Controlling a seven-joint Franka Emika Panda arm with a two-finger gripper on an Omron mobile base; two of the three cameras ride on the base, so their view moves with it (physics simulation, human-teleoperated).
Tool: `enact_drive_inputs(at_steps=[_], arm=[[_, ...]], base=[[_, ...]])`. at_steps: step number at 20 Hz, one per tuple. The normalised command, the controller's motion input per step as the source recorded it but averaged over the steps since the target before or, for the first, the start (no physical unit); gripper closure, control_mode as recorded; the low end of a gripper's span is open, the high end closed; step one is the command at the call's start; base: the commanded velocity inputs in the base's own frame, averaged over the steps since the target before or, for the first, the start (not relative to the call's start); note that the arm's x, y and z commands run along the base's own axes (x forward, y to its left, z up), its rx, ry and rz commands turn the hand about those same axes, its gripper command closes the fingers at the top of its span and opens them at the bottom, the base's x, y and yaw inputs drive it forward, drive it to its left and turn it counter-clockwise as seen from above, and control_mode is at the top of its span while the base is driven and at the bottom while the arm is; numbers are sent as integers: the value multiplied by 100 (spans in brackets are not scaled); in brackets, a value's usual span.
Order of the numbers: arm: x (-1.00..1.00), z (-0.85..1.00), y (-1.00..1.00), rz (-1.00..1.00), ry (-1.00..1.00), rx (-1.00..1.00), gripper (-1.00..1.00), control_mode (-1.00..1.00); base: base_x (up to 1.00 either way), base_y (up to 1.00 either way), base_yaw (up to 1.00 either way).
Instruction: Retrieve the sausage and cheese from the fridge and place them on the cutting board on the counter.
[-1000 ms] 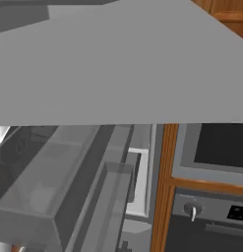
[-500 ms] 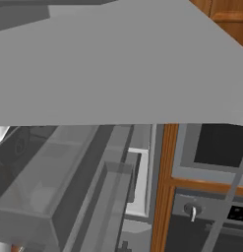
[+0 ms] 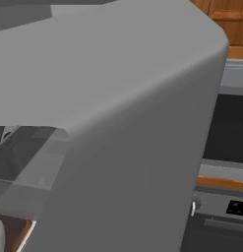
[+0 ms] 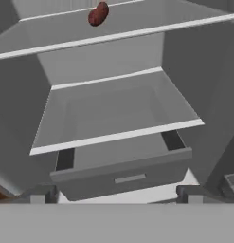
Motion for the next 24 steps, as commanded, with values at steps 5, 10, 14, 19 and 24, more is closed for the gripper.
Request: enact_drive_inputs(at_steps=[5,10,14,19,24], arm=[[71,34,5,-8,-16,-9,-100,-100],[56,35,0,-4,-11,-7,-100,-100],[22,45,0,0,-8,-6,-100,-100],[20,48,0,0,1,-1,-100,-100],[81,6,0,0,10,0,-100,-100]], base=[[0,0,0],[0,0,0],[0,0,0],[0,0,0],[0,0,0]])
